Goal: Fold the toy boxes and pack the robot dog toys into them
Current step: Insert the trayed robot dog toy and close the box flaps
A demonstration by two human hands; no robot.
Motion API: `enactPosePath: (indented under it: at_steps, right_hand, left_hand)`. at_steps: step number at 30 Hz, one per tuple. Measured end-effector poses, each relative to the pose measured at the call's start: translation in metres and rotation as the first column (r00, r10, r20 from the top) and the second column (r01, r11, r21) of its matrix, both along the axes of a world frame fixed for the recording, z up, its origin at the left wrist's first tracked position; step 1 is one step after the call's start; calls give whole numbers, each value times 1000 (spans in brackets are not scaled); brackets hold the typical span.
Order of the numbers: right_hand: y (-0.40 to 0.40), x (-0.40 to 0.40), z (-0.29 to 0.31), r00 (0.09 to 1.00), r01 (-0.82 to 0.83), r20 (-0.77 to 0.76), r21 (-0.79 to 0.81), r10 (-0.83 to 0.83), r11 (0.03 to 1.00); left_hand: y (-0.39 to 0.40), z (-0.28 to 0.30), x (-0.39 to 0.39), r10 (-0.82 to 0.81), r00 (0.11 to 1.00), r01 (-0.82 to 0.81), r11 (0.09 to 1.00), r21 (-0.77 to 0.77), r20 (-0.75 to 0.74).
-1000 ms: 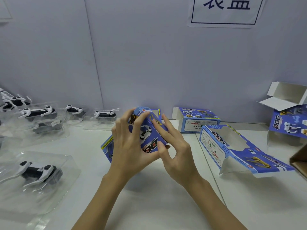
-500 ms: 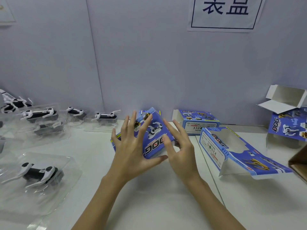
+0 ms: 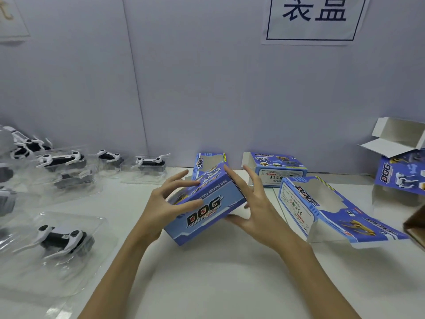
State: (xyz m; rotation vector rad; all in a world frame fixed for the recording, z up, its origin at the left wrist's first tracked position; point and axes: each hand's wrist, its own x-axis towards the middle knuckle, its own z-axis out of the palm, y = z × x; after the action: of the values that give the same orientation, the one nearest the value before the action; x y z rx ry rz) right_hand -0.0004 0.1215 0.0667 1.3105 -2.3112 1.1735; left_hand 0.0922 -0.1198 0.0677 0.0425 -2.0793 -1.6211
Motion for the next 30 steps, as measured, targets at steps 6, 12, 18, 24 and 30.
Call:
enactPosePath:
  at_steps: [6,12,18,24,30]
  right_hand:
    - [7,-10,-2,998,-19,-69,-100,12,995]
    - [7,-15,4,919,210,394,-494,2,844]
    - [8,-14,5,835,384,539,-426,-111,819]
    - [5,-13,-3,770,387,630,-334,-101,859]
    - [25,-14,17,671,112,737,-215,85,970]
  left_hand:
    - [-1,0,-2,-101,995,100,975,201,-4]
    - [0,4,-3,-146,979,177,954,243,-139]
    - [29,-14,-12,-121,991,125,989,78,-59]
    - [28,-21,-17,-24,998,32,987,155,-52]
    - [17,-12,-21,-20,994,64,910,411,-111]
